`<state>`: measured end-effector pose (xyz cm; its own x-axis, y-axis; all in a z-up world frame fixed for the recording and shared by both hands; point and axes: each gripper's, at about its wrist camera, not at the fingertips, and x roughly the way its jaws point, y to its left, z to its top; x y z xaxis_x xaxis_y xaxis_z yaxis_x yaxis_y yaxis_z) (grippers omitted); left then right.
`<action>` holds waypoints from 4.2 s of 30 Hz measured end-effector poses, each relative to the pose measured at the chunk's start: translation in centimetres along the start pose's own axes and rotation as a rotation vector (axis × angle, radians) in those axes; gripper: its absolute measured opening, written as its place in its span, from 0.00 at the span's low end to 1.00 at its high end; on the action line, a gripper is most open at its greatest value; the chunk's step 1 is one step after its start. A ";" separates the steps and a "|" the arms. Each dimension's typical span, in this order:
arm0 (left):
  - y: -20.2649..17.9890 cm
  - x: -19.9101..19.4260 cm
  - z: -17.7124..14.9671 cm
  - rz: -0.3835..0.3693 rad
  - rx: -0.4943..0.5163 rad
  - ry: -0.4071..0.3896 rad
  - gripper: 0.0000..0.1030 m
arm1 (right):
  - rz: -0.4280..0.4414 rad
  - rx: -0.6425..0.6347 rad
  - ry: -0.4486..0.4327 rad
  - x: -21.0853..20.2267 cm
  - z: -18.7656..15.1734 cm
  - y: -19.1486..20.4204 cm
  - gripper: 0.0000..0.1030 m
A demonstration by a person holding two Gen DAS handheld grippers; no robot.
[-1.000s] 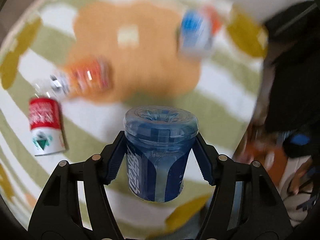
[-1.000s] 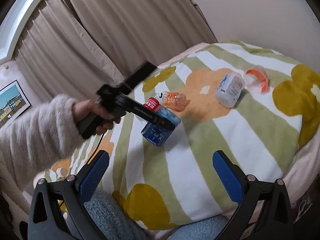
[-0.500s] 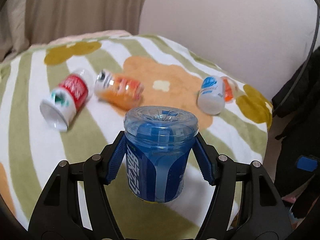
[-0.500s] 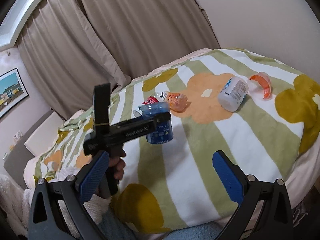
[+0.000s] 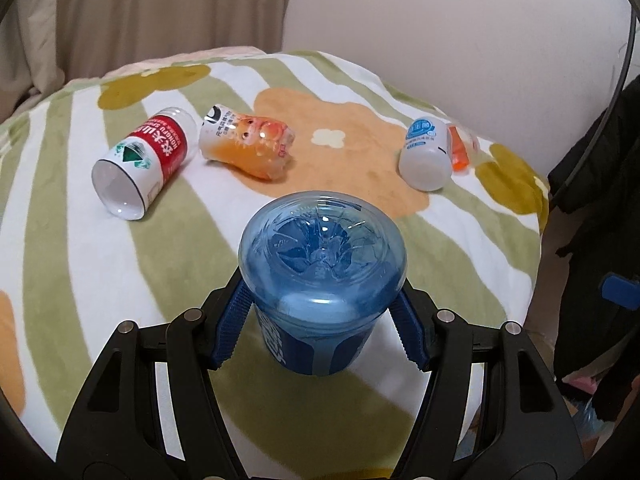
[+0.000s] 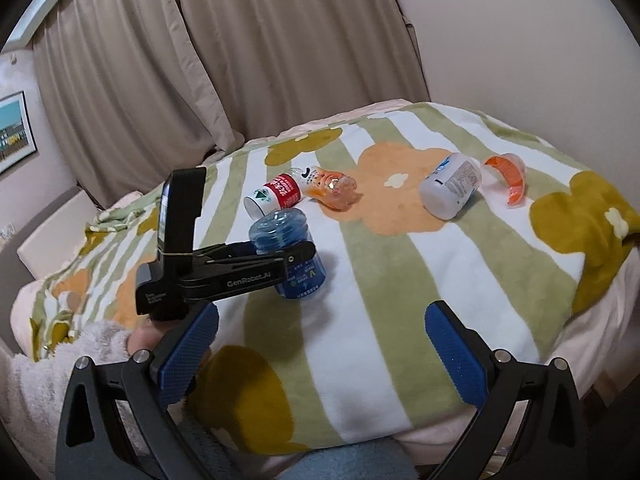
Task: Flip cup upside down
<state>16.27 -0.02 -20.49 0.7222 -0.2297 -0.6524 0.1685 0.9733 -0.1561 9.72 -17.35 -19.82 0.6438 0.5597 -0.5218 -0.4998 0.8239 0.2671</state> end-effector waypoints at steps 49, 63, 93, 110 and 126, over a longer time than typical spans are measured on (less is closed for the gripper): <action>-2.3 -31.0 2.8 0.171 0.072 -0.503 1.00 | -0.541 -0.106 -0.387 -14.3 6.6 8.4 1.00; -3.7 -30.6 2.8 0.129 0.084 -0.518 1.00 | -0.584 -0.073 -0.416 -15.5 6.7 8.3 1.00; -4.2 -30.4 3.3 0.147 0.117 -0.527 1.00 | -0.572 -0.074 -0.439 -15.2 7.5 8.5 1.00; -4.4 -30.5 3.5 0.160 0.103 -0.530 1.00 | -0.579 -0.081 -0.444 -14.9 7.5 8.5 1.00; -5.0 -31.1 3.8 0.232 0.104 -0.562 1.00 | -0.580 -0.090 -0.458 -15.0 7.3 8.4 1.00</action>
<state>-4.48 2.24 3.40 0.9861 -0.0030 -0.1659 0.0089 0.9993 0.0350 0.10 -18.17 -3.90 0.9859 0.0347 -0.1640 -0.0395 0.9989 -0.0262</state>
